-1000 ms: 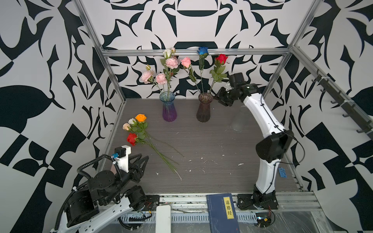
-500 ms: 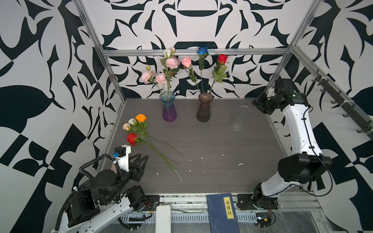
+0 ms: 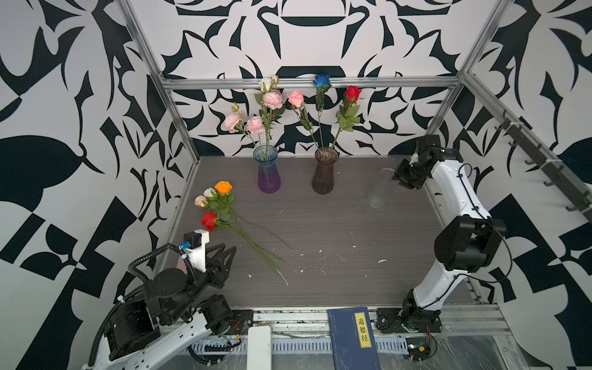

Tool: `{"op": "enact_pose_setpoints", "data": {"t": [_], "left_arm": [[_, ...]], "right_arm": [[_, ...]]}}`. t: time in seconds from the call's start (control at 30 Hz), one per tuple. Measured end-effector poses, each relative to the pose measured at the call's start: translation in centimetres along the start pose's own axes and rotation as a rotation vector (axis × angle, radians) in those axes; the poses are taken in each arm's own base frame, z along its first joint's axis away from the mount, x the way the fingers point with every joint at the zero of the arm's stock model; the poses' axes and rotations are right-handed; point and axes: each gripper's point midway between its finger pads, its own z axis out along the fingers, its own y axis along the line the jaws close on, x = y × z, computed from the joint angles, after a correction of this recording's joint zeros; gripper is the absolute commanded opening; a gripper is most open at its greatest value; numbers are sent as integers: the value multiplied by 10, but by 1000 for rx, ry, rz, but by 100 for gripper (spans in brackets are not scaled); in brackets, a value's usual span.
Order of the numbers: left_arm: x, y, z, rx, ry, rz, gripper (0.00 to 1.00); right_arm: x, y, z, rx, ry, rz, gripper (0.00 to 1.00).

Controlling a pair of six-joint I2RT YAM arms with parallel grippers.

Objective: Arrange flowers in a vase
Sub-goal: Pick up the vase from the top-right of the table.

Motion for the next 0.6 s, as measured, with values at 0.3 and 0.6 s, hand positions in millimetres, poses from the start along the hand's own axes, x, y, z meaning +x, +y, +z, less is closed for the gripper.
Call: {"op": "enact_pose_setpoints", "data": {"t": [0.3, 0.6], "left_arm": [[1, -1, 1, 5, 7, 2, 43], [2, -3, 2, 9, 17, 5, 43]], "right_arm": [[-2, -2, 3, 17, -14, -21, 0], [38, 19, -4, 44, 26, -135, 0]]}}
